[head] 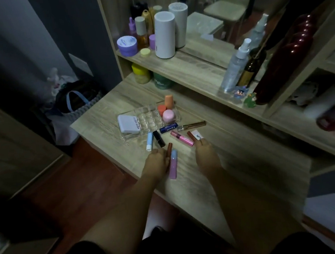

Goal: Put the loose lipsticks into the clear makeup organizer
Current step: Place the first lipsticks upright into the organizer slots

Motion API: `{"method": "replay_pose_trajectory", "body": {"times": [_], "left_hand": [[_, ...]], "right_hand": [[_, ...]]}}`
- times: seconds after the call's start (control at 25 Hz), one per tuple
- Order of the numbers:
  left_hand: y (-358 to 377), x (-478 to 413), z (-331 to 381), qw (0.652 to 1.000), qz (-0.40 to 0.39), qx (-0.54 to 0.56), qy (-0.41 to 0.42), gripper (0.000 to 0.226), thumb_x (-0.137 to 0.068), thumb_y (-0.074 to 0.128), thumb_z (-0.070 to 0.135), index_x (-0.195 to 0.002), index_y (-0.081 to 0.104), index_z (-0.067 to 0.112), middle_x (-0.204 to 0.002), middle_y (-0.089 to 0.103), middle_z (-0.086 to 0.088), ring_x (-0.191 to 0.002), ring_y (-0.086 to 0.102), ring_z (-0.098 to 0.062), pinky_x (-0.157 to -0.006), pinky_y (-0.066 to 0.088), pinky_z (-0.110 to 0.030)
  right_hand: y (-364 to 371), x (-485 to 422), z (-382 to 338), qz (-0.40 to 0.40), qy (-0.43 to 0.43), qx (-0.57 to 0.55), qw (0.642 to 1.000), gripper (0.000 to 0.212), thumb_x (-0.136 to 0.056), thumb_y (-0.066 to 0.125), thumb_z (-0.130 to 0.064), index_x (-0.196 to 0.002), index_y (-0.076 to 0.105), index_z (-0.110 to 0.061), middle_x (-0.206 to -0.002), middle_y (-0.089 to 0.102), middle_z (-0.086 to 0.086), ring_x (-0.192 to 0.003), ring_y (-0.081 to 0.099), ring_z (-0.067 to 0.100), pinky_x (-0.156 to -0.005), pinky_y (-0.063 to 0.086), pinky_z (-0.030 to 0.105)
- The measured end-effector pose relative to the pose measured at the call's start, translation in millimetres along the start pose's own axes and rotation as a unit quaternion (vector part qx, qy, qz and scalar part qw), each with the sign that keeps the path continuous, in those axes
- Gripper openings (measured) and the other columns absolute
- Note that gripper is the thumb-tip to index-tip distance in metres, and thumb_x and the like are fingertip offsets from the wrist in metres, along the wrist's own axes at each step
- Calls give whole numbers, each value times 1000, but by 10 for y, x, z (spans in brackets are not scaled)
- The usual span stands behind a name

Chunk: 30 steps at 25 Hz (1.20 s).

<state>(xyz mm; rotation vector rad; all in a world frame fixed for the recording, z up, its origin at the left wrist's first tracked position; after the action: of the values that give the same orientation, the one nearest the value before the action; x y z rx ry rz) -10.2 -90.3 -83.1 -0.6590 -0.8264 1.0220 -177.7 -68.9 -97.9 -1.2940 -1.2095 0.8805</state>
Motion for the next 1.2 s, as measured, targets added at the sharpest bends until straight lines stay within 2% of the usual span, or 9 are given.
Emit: {"method": "replay_pose_trajectory", "body": {"times": [0.24, 0.36, 0.48, 0.64, 0.72, 0.84, 0.92, 1.04, 1.2], "left_hand": [[62, -75, 17, 996, 11, 57, -64, 33, -89, 58, 13, -120, 52, 2, -121, 62, -19, -111, 59, -33, -94, 48, -40], [51, -41, 33, 993, 38, 72, -86, 33, -87, 60, 14, -117, 54, 2, -117, 65, -18, -105, 62, -33, -88, 50, -36], [-89, 10, 68, 989, 76, 97, -81, 31, -82, 66, 17, -109, 62, 4, -101, 70, -18, -91, 65, -32, -73, 47, -30], [-571, -103, 124, 979, 137, 139, -58, 18, -77, 69, 14, -93, 68, 5, -79, 66, -13, -74, 61, -25, -64, 42, -27], [-881, -242, 114, 968, 183, 160, -56, 17, -79, 68, 15, -89, 64, 3, -76, 62, -8, -70, 57, -20, -62, 42, -27], [-1274, -468, 73, 957, 228, 176, -41, 16, -81, 67, 17, -91, 63, 6, -79, 63, -3, -64, 56, -10, -56, 43, -13], [-1441, -619, 12, 956, 246, 157, -37, 16, -81, 68, 18, -92, 65, 7, -80, 65, -2, -67, 57, -9, -56, 40, -9], [-1523, -830, -107, 961, 247, 122, -39, 19, -80, 71, 17, -94, 66, 6, -87, 72, -9, -79, 64, -15, -68, 47, -20], [-1492, -1058, -231, 963, 237, 122, -45, 22, -79, 72, 15, -97, 66, 4, -93, 75, -15, -88, 69, -24, -81, 53, -31]], "right_hand": [[8, -83, 42, 13, 21, -45, 999, 40, -87, 59, -9, -127, 49, -7, -124, 59, 16, -113, 58, 27, -98, 47, 36], [-63, -31, 58, 22, 64, -133, 989, 36, -87, 59, -11, -123, 51, -13, -115, 64, 12, -105, 63, 24, -88, 52, 33], [-187, 22, 22, 33, 60, -281, 957, 47, -83, 65, -16, -127, 49, -18, -118, 62, 5, -107, 61, 19, -87, 50, 29], [-558, -232, -164, -11, 11, -424, 906, 14, -87, 61, -27, -100, 58, -23, -86, 63, -5, -78, 62, 10, -64, 47, 22], [-738, -423, -341, -24, -13, -485, 874, 5, -90, 58, -28, -93, 60, -25, -86, 66, -4, -80, 66, 12, -66, 53, 27], [-910, -716, -625, 0, -72, -490, 869, 17, -91, 58, -24, -106, 64, -19, -108, 67, 4, -95, 65, 15, -80, 56, 31], [-942, -919, -790, 1, -82, -496, 864, 18, -89, 60, -19, -106, 64, -18, -107, 68, 1, -93, 64, 9, -80, 53, 27], [-921, -1203, -982, -6, -80, -498, 864, 17, -87, 62, -18, -103, 62, -24, -88, 65, -15, -83, 60, -5, -71, 49, 19], [-810, -1477, -1134, -3, -89, -450, 889, 22, -86, 64, -18, -108, 63, -19, -98, 69, -8, -80, 59, -5, -73, 49, 16]]}}
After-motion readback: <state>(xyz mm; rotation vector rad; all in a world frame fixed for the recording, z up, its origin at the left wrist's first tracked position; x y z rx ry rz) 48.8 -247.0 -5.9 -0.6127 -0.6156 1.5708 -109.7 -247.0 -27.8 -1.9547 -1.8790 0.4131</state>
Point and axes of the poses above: each hand's wrist, its own x-axis away from the middle knuckle, its own y-axis out of the palm, z = x × y, the point moved 2 cm from there along -x, towards the middle knuckle
